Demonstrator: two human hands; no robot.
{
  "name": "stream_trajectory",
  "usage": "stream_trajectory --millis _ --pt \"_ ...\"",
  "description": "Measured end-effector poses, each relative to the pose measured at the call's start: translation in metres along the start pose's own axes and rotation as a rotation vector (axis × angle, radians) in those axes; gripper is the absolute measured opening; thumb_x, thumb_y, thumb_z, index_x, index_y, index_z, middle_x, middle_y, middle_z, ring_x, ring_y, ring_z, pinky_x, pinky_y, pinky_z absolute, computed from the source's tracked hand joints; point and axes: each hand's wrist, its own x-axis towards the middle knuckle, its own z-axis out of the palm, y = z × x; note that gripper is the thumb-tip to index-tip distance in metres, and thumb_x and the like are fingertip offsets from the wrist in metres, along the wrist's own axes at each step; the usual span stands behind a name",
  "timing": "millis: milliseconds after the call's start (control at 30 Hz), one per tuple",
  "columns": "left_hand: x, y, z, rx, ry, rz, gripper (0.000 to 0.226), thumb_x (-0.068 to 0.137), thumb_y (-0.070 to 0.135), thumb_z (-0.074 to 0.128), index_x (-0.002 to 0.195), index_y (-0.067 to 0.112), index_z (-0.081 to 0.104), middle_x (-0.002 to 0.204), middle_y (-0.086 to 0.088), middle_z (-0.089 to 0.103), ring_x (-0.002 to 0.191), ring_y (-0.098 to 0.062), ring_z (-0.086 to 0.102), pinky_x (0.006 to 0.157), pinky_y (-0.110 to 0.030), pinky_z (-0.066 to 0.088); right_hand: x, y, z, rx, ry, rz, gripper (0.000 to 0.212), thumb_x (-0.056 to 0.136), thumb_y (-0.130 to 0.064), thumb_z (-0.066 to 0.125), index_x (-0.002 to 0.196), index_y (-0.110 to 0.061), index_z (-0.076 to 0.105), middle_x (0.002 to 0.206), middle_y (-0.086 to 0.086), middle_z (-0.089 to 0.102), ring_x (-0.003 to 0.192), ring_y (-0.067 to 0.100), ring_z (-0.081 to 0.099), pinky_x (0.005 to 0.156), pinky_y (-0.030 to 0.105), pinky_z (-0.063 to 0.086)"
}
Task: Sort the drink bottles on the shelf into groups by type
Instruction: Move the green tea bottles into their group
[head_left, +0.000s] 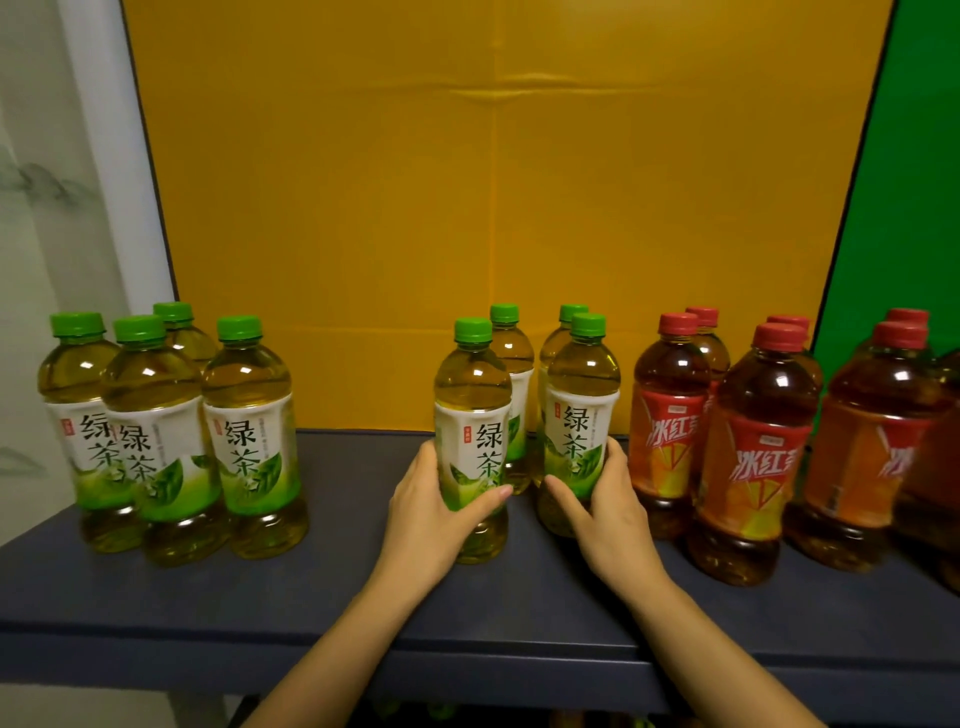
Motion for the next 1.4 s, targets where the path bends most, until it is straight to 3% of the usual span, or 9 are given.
stream_trajectory --millis 167,333,500,800,1033,1100,1200,1300,1400 --pt "0.012 0.008 0.022 -0.083 0.015 0.006 0.063 0.062 0.030 0.084 0.113 0.016 0.049 0.111 0.004 0.062 0.102 -0.011 0.060 0.084 -0.028 0.051 0.000 0.001 0.003 0.008 0.025 -0.007 0.056 0.084 -0.029 0.065 0.129 -0.021 0.034 0.126 -0.003 0.049 0.117 0.013 0.048 0.092 0.024 0.038" --pt "0.019 0.001 0.035 -0.069 -0.015 0.038 0.059 0.066 0.035 0.080 0.113 0.016 0.050 0.112 -0.002 0.063 0.105 -0.015 0.060 0.087 -0.038 0.052 0.001 0.004 0.005 -0.029 0.046 0.019 0.064 0.084 -0.033 0.062 0.137 -0.016 0.029 0.135 0.001 0.046 0.125 0.017 0.045 0.101 0.036 0.042" --pt "0.017 0.002 0.043 0.017 -0.014 0.090 0.063 0.071 0.038 0.075 0.119 0.013 0.044 0.114 -0.002 0.044 0.107 -0.012 0.047 0.086 -0.023 0.039 0.002 0.005 0.009 -0.098 0.054 0.033 0.072 0.085 -0.038 0.058 0.141 -0.011 0.022 0.141 0.007 0.040 0.131 0.022 0.040 0.103 0.044 0.041" --pt "0.014 0.003 0.044 0.123 0.022 0.122 0.067 0.072 0.046 0.071 0.123 0.013 0.042 0.114 -0.001 0.048 0.107 -0.015 0.050 0.085 -0.032 0.046 0.003 0.001 0.009 -0.135 0.056 0.047 0.075 0.085 -0.033 0.060 0.141 -0.004 0.020 0.139 0.014 0.040 0.131 0.027 0.037 0.104 0.045 0.038" --pt "0.006 0.008 0.031 0.221 -0.017 0.107 0.077 0.081 0.054 0.058 0.140 0.016 0.028 0.134 0.004 0.040 0.123 -0.012 0.044 0.093 -0.032 0.044 -0.004 -0.011 0.002 -0.119 0.022 -0.026 0.089 0.085 -0.023 0.062 0.147 -0.004 0.001 0.154 0.015 0.017 0.142 0.026 0.017 0.115 0.042 0.022" --pt "0.000 0.009 0.019 0.231 0.054 0.177 0.067 0.082 0.056 0.055 0.135 0.018 0.037 0.131 0.008 0.043 0.119 -0.008 0.046 0.090 -0.025 0.043 -0.013 -0.015 -0.001 -0.124 0.015 -0.075 0.091 0.086 -0.022 0.061 0.147 -0.006 -0.004 0.157 0.011 0.004 0.145 0.022 0.005 0.118 0.031 0.010" --pt "-0.012 0.004 -0.011 0.224 0.229 0.312 0.041 0.083 0.049 0.051 0.110 0.019 0.055 0.106 0.013 0.053 0.101 -0.005 0.052 0.081 -0.018 0.042 -0.032 -0.029 0.001 -0.126 0.081 -0.200 0.088 0.086 -0.019 0.062 0.148 -0.009 -0.001 0.158 0.006 -0.003 0.145 0.015 -0.003 0.111 0.010 -0.004" --pt "-0.023 -0.008 -0.051 0.218 0.419 0.393 0.023 0.084 0.031 0.053 0.096 0.013 0.060 0.096 0.009 0.052 0.093 -0.008 0.051 0.082 -0.023 0.043 -0.040 -0.054 0.016 -0.065 0.085 -0.372 0.069 0.085 -0.021 0.060 0.143 -0.013 0.024 0.149 0.000 0.023 0.140 0.008 0.017 0.112 0.010 0.009" --pt "-0.032 -0.023 -0.095 0.270 0.593 0.359 0.026 0.082 0.025 0.052 0.097 0.005 0.058 0.100 -0.002 0.052 0.099 -0.011 0.045 0.090 -0.017 0.035 -0.037 -0.086 0.042 0.073 -0.123 -0.403 0.052 0.084 -0.030 0.054 0.132 -0.023 0.037 0.130 -0.010 0.041 0.124 -0.001 0.035 0.105 0.011 0.026"
